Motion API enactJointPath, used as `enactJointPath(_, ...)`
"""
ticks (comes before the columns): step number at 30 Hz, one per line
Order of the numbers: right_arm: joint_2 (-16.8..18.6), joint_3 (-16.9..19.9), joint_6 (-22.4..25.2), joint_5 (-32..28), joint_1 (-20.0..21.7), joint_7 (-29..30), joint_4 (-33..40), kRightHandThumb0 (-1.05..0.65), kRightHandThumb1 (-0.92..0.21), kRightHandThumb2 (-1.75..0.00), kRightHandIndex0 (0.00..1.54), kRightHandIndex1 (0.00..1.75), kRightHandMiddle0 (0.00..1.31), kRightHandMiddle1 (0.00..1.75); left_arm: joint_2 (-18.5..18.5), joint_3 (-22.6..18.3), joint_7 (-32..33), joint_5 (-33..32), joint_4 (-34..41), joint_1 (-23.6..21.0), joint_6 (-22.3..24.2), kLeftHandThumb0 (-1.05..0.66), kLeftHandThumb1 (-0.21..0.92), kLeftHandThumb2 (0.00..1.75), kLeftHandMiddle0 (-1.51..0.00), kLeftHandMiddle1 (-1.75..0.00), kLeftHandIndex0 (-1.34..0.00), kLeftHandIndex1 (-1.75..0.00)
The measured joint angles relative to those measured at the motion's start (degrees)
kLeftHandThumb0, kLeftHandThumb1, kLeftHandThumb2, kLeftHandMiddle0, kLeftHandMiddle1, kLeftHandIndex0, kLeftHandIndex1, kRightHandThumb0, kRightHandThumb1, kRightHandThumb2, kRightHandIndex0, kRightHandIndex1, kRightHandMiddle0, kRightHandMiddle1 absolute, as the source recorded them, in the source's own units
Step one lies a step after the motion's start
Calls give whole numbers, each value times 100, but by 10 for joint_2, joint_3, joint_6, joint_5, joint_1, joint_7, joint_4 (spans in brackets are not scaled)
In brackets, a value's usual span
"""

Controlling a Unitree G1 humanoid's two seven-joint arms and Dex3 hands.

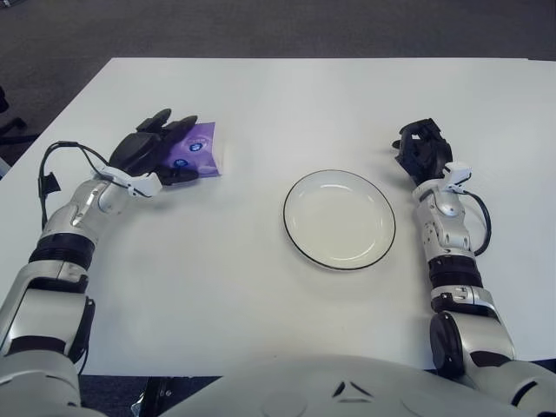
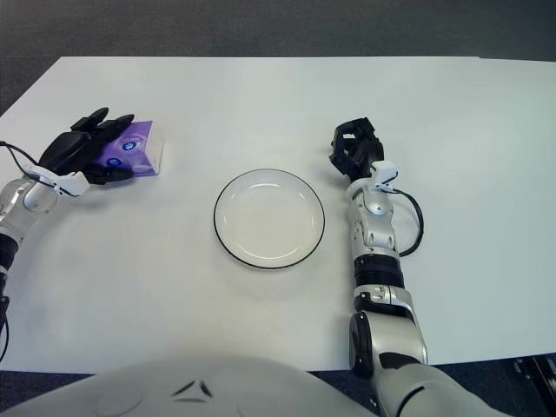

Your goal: Put the tissue paper into the plate.

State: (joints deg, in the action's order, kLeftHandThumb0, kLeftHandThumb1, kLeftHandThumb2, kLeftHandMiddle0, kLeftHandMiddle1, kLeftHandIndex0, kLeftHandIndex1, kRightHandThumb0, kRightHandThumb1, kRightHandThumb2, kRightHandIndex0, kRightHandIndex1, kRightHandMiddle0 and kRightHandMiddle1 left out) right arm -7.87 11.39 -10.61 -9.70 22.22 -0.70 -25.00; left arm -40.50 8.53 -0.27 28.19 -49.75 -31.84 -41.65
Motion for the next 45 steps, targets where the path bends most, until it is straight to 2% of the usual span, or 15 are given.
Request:
enactJointPath(6,-1,0,6,0,-2,-1,5,-38,-70,-80,77,175,34,175,22,3,-90,-54,-46,-47,18,-105,92,21,-3,0,-14,0)
enactJointPath(11,-1,0,11,0,-4,-5,9,-38,-70,-80,77,175,33,175,35,5,-127,-74,-59,-70,37,-102,92,14,-6,-1,-14,0)
enactJointPath(13,-1,0,13,0,-4,-6,10,-38,-70,-80,76,175,33,175,39,7,-129,-75,-63,-75,42,-97,92,8,-16,-2,-17,-1)
enactJointPath(14,-1,0,14,0,-5,-6,10,-38,-70,-80,76,175,33,175,41,9,-128,-74,-66,-77,43,-90,90,5,-30,-3,-22,-3)
enactJointPath(16,-1,0,16,0,-5,-6,11,-38,-70,-80,76,175,33,175,44,12,-118,-72,-70,-80,43,-82,89,3,-46,-4,-30,-5)
enactJointPath(18,-1,-1,18,0,-5,-6,12,-38,-71,-80,76,175,33,175,46,16,-99,-67,-75,-80,39,-69,89,1,-67,-5,-46,-8)
enactJointPath(21,-1,-1,21,0,-6,-7,14,-38,-71,-80,76,175,33,175,48,22,-66,-55,-84,-81,28,-58,89,1,-85,-7,-61,-10)
enactJointPath(22,-1,-1,22,0,-7,-8,14,-38,-71,-80,76,175,33,175,48,25,-57,-51,-87,-82,25,-56,90,2,-87,-15,-66,-13)
enactJointPath(23,-1,-1,24,0,-7,-8,15,-38,-71,-80,76,175,33,175,48,30,-45,-45,-89,-83,24,-49,91,7,-85,-50,-63,-56)
enactJointPath(24,-1,-1,26,0,-7,-9,17,-38,-71,-80,76,175,33,175,47,37,-24,-32,-90,-84,24,-45,91,11,-81,-77,-61,-84)
enactJointPath(25,-2,-2,28,0,-8,-9,18,-38,-71,-80,76,175,33,175,47,44,-7,-21,-91,-86,24,-43,91,12,-80,-87,-60,-94)
enactJointPath(27,-2,-3,33,0,-8,-10,21,-38,-71,-79,75,175,33,175,46,58,29,3,-94,-89,24,-40,92,14,-79,-119,-60,-117)
enactJointPath(33,-3,-6,38,2,-8,-12,26,-38,-71,-79,75,175,33,175,46,97,168,70,-110,-96,13,-38,92,14,-83,-164,-61,-130)
enactJointPath(40,-7,-7,39,2,-8,-22,28,-38,-72,-78,74,175,33,175,46,124,313,110,-149,-97,-59,-37,92,14,-85,-174,-61,-131)
enactJointPath(45,-11,-7,39,2,-9,-29,29,-37,-72,-78,73,175,32,175,52,142,379,135,-162,-100,-100,-37,92,15,-88,-174,-60,-132)
